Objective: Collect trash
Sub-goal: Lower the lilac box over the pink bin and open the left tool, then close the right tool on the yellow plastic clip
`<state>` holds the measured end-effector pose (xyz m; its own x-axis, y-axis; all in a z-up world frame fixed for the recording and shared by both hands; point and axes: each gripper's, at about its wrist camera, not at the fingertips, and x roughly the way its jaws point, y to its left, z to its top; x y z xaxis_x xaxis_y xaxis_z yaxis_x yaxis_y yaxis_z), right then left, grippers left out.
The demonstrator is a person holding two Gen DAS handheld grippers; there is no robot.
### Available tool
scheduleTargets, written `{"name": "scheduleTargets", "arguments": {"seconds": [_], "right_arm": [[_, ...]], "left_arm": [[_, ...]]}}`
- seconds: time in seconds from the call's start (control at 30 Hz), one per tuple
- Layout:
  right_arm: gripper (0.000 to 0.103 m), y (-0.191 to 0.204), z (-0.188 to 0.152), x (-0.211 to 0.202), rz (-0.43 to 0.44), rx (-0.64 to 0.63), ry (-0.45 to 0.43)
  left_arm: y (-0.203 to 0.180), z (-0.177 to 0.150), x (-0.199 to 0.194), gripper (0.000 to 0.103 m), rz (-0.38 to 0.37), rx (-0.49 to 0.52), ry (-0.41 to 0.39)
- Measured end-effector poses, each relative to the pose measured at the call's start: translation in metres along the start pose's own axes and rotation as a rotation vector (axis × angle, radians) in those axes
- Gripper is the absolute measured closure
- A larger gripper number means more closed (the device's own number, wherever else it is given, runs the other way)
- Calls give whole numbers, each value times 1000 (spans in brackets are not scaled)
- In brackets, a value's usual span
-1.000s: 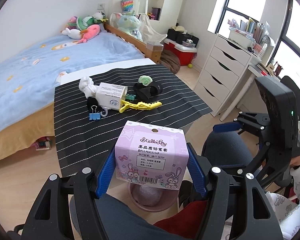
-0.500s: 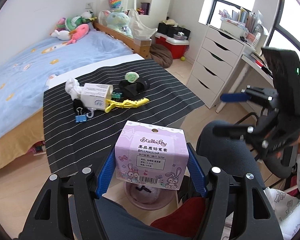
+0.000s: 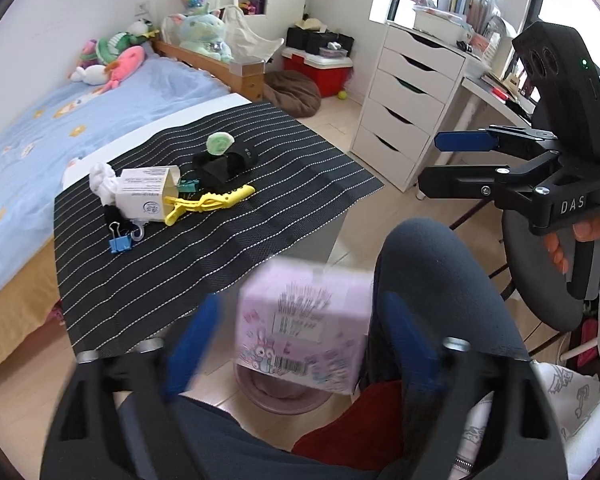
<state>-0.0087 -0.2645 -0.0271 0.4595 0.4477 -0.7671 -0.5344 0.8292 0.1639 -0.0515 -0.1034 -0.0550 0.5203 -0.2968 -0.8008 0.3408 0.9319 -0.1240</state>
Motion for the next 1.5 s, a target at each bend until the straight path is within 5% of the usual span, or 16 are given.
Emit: {"name": "scheduleTargets", "arguments": {"seconds": [0.97, 1.5], "right_arm": [[6, 28, 15, 28, 82, -79, 35], [6, 60, 75, 103, 122, -354, 103]], "left_arm": [[48, 2, -15, 8, 121, -144, -83], [83, 3, -30, 8, 164, -222, -136]]}}
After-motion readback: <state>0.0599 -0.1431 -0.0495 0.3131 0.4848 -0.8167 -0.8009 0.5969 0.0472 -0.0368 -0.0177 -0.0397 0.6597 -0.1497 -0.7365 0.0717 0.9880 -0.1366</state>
